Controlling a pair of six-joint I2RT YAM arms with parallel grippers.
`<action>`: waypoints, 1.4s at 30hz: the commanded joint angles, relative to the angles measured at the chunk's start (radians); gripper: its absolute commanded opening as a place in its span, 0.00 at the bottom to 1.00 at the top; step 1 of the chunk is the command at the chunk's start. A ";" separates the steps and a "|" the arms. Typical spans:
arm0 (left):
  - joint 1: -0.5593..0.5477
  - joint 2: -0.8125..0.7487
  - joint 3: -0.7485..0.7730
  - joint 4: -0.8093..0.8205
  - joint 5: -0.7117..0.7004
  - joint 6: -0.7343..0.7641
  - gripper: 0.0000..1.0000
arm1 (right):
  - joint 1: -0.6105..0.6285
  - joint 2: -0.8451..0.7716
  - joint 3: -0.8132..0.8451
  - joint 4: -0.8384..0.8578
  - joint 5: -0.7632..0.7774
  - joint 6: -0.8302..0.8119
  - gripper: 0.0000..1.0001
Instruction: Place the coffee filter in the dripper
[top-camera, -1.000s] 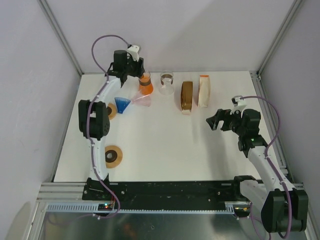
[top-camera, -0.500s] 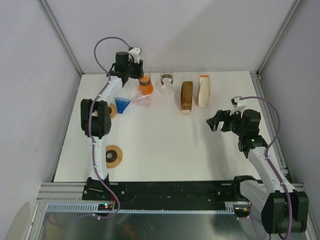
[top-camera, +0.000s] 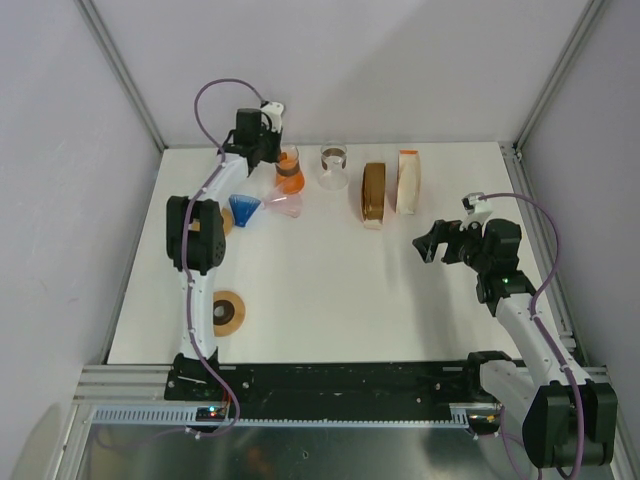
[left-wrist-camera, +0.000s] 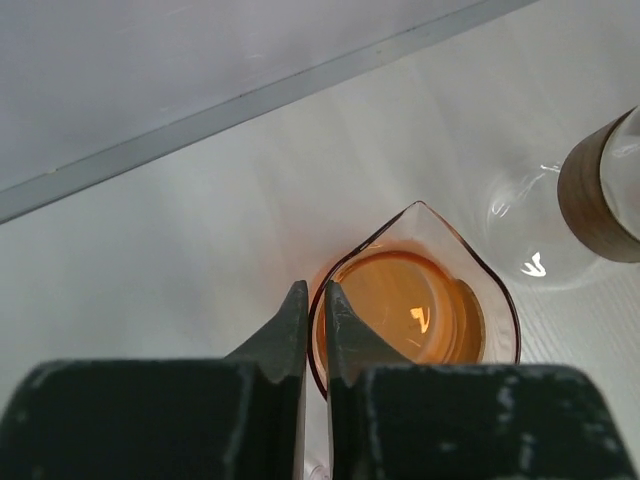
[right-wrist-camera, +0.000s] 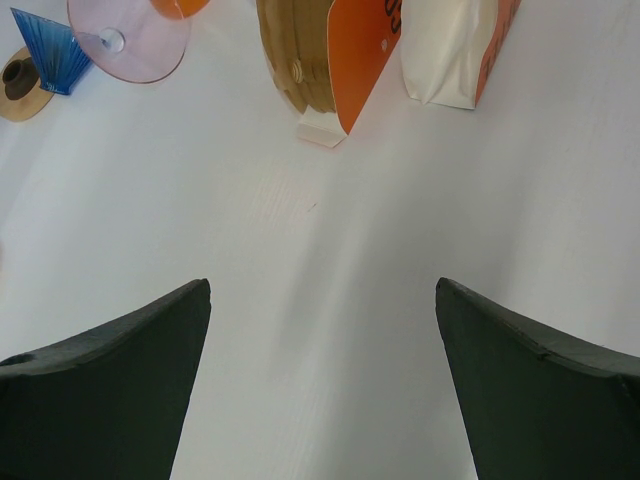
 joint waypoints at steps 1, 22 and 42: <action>-0.017 -0.019 0.064 0.003 -0.046 -0.009 0.03 | 0.002 -0.016 0.044 0.002 0.002 -0.009 0.99; -0.022 -0.440 -0.012 -0.108 0.025 -0.179 0.00 | 0.005 -0.048 0.044 0.010 -0.037 0.028 0.99; -0.235 -0.953 -0.859 -0.128 0.122 -0.183 0.00 | 0.370 -0.008 0.069 0.007 0.206 0.025 0.99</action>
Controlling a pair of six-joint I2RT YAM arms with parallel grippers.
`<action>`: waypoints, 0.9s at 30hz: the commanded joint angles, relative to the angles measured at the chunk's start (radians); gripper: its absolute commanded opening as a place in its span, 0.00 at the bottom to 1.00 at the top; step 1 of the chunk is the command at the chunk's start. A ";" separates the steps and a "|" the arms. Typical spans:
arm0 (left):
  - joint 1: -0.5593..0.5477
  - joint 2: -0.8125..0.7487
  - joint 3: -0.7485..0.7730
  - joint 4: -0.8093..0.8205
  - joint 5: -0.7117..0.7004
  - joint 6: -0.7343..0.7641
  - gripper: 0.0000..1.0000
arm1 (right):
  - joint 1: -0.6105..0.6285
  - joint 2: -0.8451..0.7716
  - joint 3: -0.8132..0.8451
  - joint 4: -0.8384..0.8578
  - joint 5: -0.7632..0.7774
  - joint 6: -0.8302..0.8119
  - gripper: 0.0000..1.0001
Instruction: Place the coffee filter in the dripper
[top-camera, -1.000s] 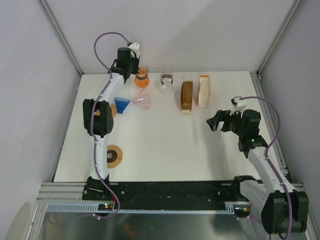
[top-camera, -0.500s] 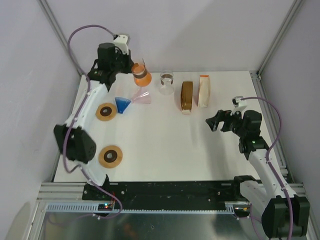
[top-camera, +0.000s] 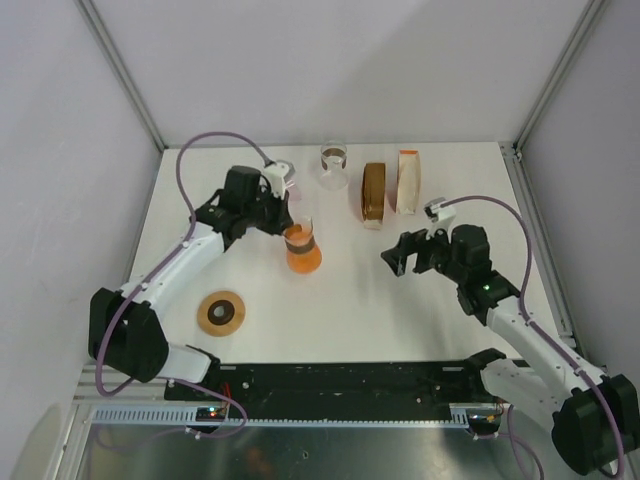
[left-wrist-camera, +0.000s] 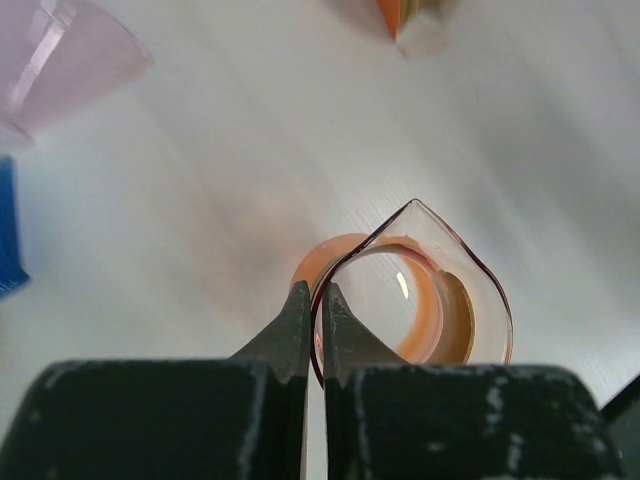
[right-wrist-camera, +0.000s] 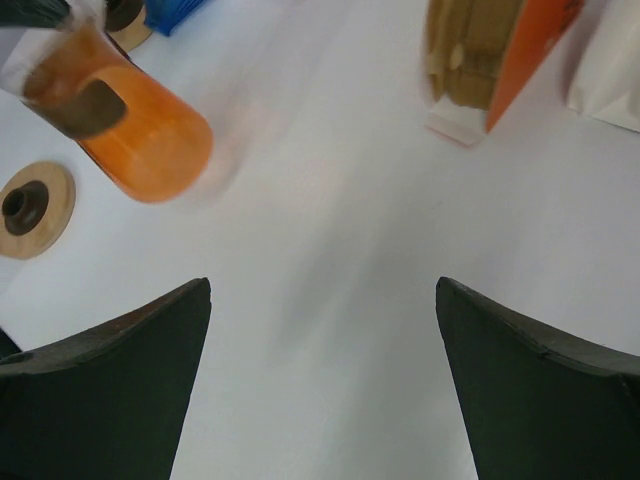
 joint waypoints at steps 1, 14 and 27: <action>-0.046 -0.053 -0.035 0.047 0.014 -0.016 0.00 | 0.084 0.036 0.064 0.010 0.081 -0.023 0.99; -0.058 -0.031 -0.213 0.282 0.045 0.012 0.00 | 0.140 0.054 0.066 0.017 0.080 -0.035 0.99; -0.084 -0.057 -0.309 0.378 -0.108 -0.024 0.00 | 0.168 0.103 0.066 0.062 0.080 -0.038 0.99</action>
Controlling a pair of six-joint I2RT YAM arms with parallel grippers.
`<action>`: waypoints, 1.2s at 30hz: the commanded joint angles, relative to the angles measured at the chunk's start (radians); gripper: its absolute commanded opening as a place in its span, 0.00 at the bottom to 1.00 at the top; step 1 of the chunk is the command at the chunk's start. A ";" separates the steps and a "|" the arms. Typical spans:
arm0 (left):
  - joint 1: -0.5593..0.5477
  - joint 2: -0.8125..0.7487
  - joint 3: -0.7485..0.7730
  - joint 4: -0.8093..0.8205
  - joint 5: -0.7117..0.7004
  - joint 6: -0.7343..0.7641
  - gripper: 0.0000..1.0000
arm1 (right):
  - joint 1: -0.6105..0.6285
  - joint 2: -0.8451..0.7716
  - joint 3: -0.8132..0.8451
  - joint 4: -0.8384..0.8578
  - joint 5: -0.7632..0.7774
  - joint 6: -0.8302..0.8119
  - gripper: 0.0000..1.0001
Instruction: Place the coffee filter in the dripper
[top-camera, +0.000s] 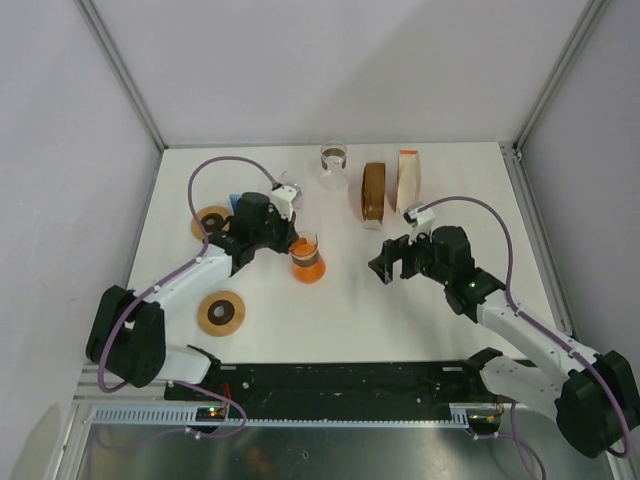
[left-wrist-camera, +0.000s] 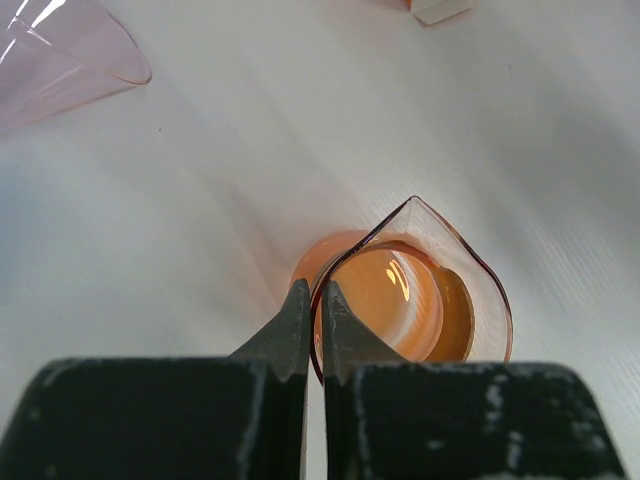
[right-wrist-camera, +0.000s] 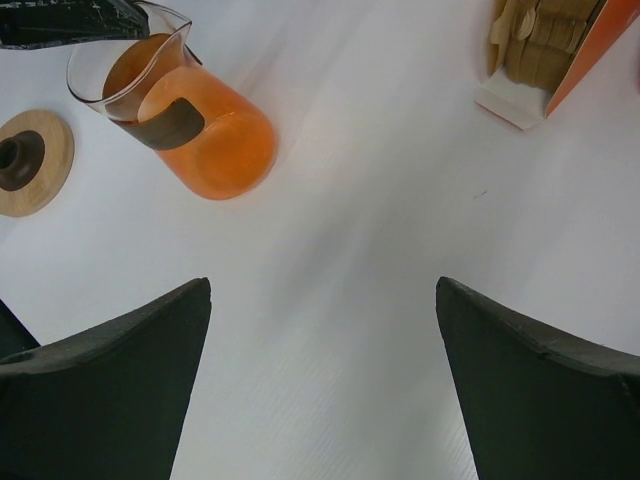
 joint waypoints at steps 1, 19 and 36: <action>-0.012 -0.033 -0.021 0.086 -0.047 -0.028 0.00 | 0.010 0.012 0.045 0.055 0.011 -0.012 0.99; 0.123 -0.049 0.261 -0.044 -0.027 -0.020 0.75 | 0.013 -0.004 0.049 0.031 0.033 -0.040 0.99; 0.611 0.151 0.225 -0.049 -0.143 0.024 0.66 | 0.013 0.015 0.081 -0.095 0.119 -0.093 0.99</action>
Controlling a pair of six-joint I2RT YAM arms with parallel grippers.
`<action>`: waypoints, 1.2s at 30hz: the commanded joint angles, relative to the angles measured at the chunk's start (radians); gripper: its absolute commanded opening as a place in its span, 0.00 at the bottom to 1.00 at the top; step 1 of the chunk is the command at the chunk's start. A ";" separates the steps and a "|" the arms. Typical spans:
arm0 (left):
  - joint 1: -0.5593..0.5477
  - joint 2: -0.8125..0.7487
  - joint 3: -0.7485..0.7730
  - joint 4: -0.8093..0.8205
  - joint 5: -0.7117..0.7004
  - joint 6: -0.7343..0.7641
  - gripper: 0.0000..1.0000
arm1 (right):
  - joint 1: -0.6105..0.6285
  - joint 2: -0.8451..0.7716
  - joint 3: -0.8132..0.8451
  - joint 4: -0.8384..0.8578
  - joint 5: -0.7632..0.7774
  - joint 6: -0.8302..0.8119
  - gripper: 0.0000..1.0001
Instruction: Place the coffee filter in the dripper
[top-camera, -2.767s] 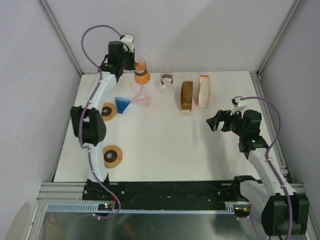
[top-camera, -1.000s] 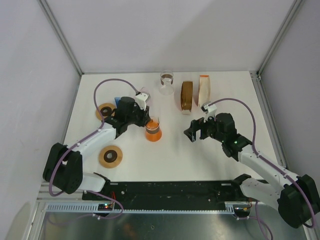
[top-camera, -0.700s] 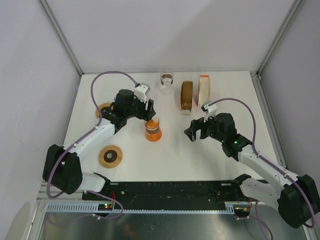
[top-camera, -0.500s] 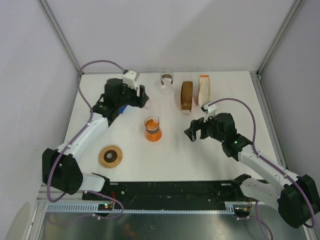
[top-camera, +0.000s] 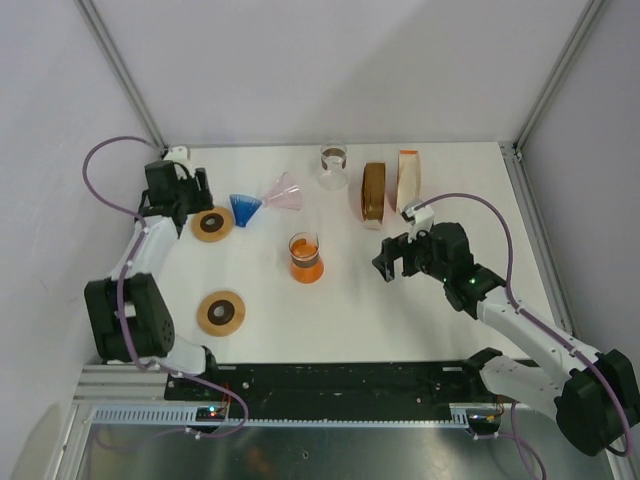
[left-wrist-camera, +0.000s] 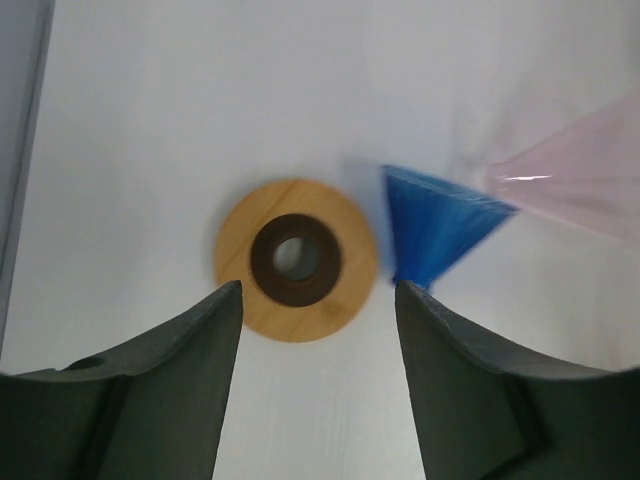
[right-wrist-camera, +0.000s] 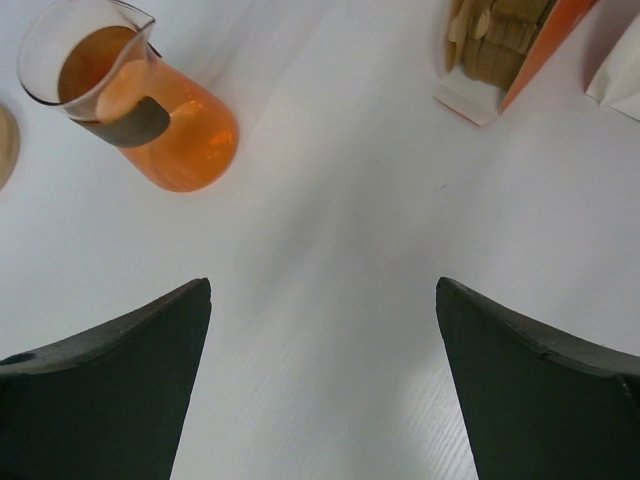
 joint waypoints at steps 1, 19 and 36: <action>0.053 0.105 0.018 -0.003 -0.040 0.036 0.64 | 0.005 -0.010 0.034 -0.034 0.078 -0.032 0.99; 0.065 0.343 0.109 -0.003 -0.062 0.066 0.41 | -0.021 -0.033 0.034 -0.067 0.103 -0.044 0.99; 0.065 0.439 0.147 -0.003 -0.088 0.109 0.37 | -0.025 -0.034 0.034 -0.073 0.095 -0.046 0.99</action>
